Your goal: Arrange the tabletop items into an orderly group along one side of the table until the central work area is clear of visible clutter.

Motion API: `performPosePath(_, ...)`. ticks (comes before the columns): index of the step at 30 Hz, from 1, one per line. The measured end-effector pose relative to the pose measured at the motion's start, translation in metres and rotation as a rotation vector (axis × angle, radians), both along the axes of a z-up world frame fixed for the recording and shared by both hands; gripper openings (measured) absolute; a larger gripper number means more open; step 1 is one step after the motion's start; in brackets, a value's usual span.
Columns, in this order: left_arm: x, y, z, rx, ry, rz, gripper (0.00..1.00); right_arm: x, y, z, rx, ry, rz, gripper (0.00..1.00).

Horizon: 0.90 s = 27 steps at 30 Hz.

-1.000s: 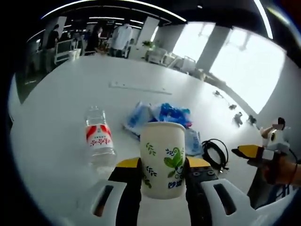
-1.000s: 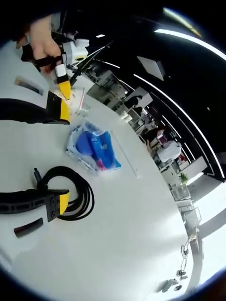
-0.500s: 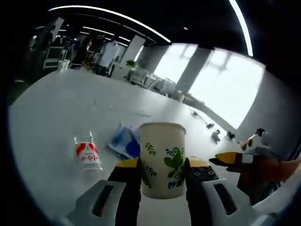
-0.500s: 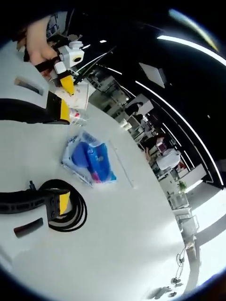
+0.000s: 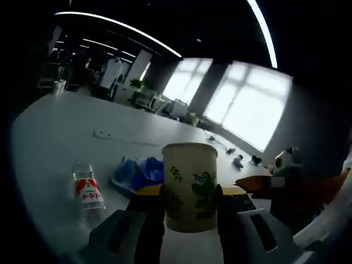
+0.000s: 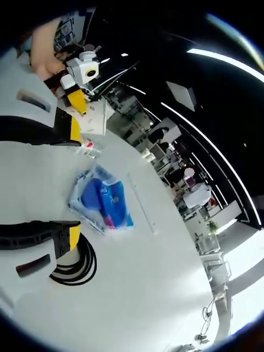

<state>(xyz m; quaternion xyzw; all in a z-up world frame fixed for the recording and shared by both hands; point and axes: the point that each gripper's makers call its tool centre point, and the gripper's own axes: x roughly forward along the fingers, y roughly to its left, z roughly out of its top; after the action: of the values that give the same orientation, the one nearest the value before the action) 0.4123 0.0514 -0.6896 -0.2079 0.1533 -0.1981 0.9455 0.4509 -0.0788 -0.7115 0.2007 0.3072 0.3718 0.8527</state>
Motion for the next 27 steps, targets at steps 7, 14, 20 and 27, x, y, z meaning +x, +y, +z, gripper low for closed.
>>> performPosePath(7,-0.003,-0.003,0.000,0.003,-0.013,-0.017,0.33,-0.003,0.015,0.006,0.011,-0.005,0.041,0.52)
performPosePath(14,-0.010,-0.009,-0.005,0.034,-0.001,-0.050,0.33,-0.007,0.032,0.013,0.028,-0.009,0.088,0.52)
performPosePath(20,-0.011,-0.012,-0.002,0.035,-0.016,-0.060,0.33,-0.013,0.041,0.014,0.035,-0.005,0.122,0.52)
performPosePath(27,-0.013,-0.018,-0.002,0.032,-0.018,-0.078,0.33,-0.026,0.054,0.015,0.051,0.005,0.174,0.52)
